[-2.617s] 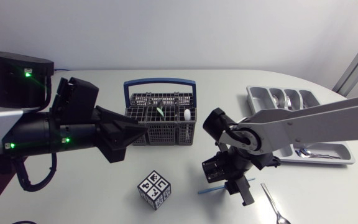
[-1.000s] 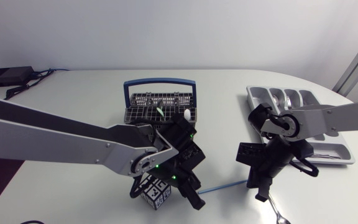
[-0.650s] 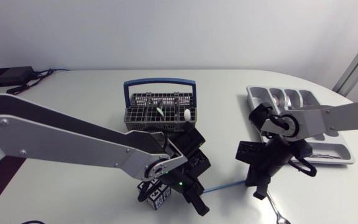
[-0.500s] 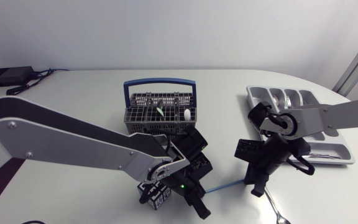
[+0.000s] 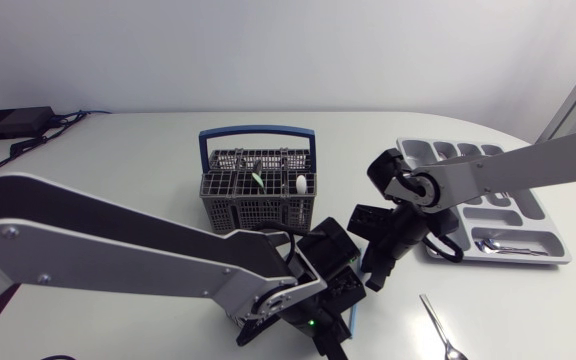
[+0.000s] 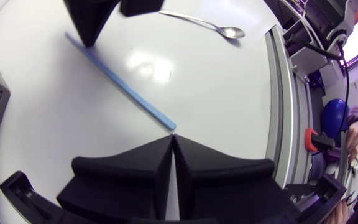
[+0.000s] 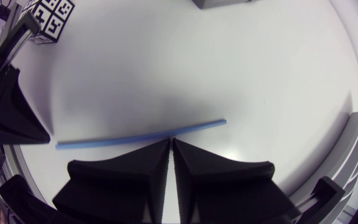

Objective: Transfer all utensils from the basket to the drawer tray.

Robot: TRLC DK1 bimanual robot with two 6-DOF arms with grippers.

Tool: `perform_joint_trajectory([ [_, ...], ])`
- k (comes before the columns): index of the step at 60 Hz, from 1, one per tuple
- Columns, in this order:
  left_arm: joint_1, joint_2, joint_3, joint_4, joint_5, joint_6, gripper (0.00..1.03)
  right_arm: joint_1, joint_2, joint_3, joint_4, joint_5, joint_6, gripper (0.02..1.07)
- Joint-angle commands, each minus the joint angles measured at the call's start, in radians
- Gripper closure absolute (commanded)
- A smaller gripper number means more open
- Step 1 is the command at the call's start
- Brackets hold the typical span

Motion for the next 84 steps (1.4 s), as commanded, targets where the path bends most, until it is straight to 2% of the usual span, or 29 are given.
perform_joint_trajectory([
  [1, -0.006, 0.021, 0.025, -0.011, 0.016, -0.015, 0.97, 0.016, 0.046, 0.013, 0.02, -0.009, 0.047, 0.95],
  [18, 0.024, -0.019, 0.031, 0.008, 0.024, -0.043, 0.93, 0.045, 0.016, 0.0, 0.036, -0.041, 0.124, 0.93],
  [22, 0.047, -0.051, 0.022, 0.008, 0.024, -0.049, 0.89, 0.048, -0.02, -0.003, 0.011, -0.037, 0.159, 0.79],
  [25, 0.068, -0.086, 0.006, 0.009, 0.024, -0.049, 0.85, 0.051, -0.055, -0.015, -0.006, -0.031, 0.188, 0.57],
  [27, 0.085, -0.112, -0.005, 0.012, 0.024, -0.049, 0.82, 0.057, -0.072, -0.021, -0.023, -0.023, 0.201, 0.48],
  [34, 0.151, -0.212, -0.048, 0.028, 0.024, -0.05, 0.8, 0.091, -0.127, -0.062, -0.049, 0.012, 0.242, 0.43],
  [38, 0.189, -0.272, -0.072, 0.032, 0.024, -0.053, 0.74, 0.113, -0.142, -0.084, -0.059, 0.028, 0.259, 0.43],
  [46, 0.269, -0.4, -0.135, 0.078, 0.017, -0.06, 0.69, 0.143, -0.148, -0.115, -0.064, 0.04, 0.287, 0.43],
  [64, 0.425, -0.594, -0.242, 0.137, -0.024, -0.063, 0.69, 0.205, -0.125, -0.139, -0.039, 0.072, 0.32, 0.45],
  [76, 0.468, -0.68, -0.314, 0.104, -0.024, -0.035, 0.7, 0.232, -0.084, -0.128, -0.013, 0.103, 0.333, 0.82],
  [82, 0.468, -0.713, -0.35, 0.097, -0.024, -0.026, 0.7, 0.228, -0.069, -0.127, -0.006, 0.114, 0.337, 0.93],
  [84, 0.468, -0.726, -0.362, 0.095, -0.024, -0.02, 0.7, 0.226, -0.063, -0.127, -0.004, 0.115, 0.337, 0.93],
])
